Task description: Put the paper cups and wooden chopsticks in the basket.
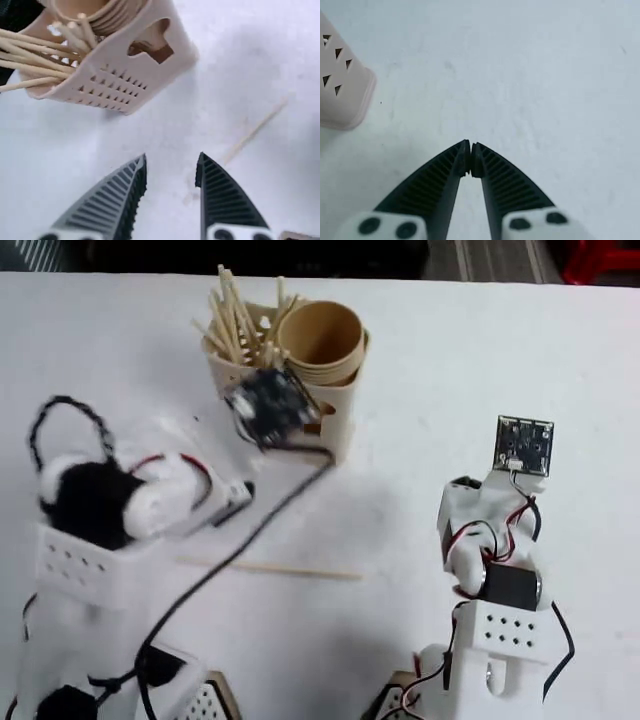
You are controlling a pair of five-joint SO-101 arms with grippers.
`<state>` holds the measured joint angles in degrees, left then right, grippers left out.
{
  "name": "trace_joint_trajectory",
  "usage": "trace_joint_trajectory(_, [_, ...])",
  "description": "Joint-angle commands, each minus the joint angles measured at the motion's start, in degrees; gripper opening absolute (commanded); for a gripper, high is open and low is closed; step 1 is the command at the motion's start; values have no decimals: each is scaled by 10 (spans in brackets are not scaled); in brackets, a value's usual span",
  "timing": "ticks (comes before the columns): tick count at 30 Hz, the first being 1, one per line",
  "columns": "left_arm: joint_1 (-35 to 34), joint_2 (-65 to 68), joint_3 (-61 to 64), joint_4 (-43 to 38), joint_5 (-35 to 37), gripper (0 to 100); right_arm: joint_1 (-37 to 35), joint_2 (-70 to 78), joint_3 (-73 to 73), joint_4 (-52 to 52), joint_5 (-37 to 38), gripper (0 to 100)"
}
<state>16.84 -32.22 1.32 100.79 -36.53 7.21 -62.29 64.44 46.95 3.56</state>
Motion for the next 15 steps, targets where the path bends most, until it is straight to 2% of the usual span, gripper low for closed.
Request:
trace_joint_trajectory(1, [28,-26,87,-12,-6,173,-4,-5,-4,-11,1,18])
trace_joint_trajectory(7, [39,-68,259,-74,-62,177,-4,-5,-4,-11,1,18])
trace_joint_trajectory(15, [41,-33,491,-301,-70,221,-3,-5,-3,-22,1,18])
